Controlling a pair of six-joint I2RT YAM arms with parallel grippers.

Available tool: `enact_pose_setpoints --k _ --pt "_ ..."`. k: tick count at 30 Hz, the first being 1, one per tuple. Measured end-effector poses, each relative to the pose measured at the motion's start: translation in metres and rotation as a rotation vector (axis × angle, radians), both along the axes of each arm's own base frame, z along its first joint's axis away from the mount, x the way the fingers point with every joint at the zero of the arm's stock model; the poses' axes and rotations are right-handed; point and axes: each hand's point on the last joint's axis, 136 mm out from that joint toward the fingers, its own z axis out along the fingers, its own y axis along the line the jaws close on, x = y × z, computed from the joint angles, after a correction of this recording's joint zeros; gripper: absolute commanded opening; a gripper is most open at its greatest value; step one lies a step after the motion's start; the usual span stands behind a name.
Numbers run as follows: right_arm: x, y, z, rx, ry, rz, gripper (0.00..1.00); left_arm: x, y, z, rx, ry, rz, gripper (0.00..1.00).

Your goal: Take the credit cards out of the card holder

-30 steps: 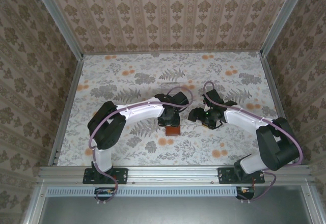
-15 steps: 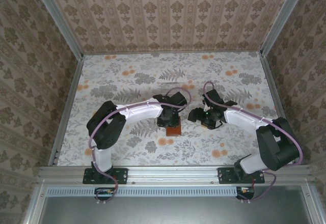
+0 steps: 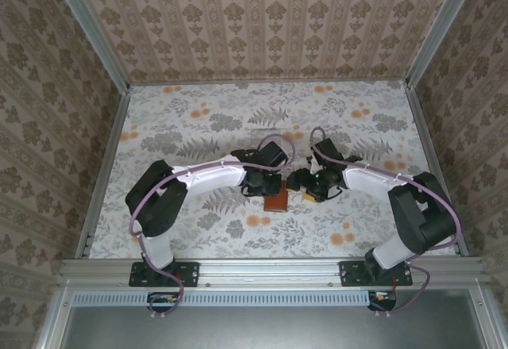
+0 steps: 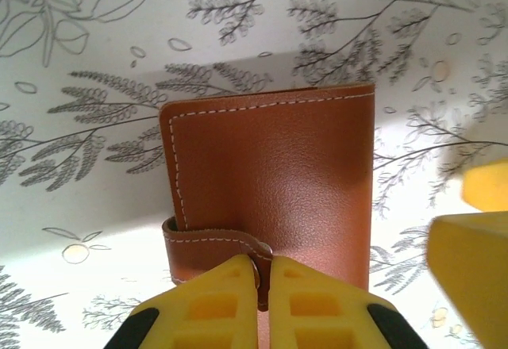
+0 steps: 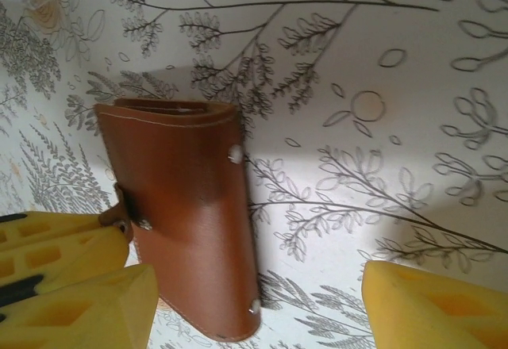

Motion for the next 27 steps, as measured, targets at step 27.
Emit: enact_pose_setpoints --k 27 --pt "0.004 0.016 0.007 -0.348 -0.054 0.159 0.85 -0.004 0.07 -0.029 -0.085 0.088 0.101 0.08"
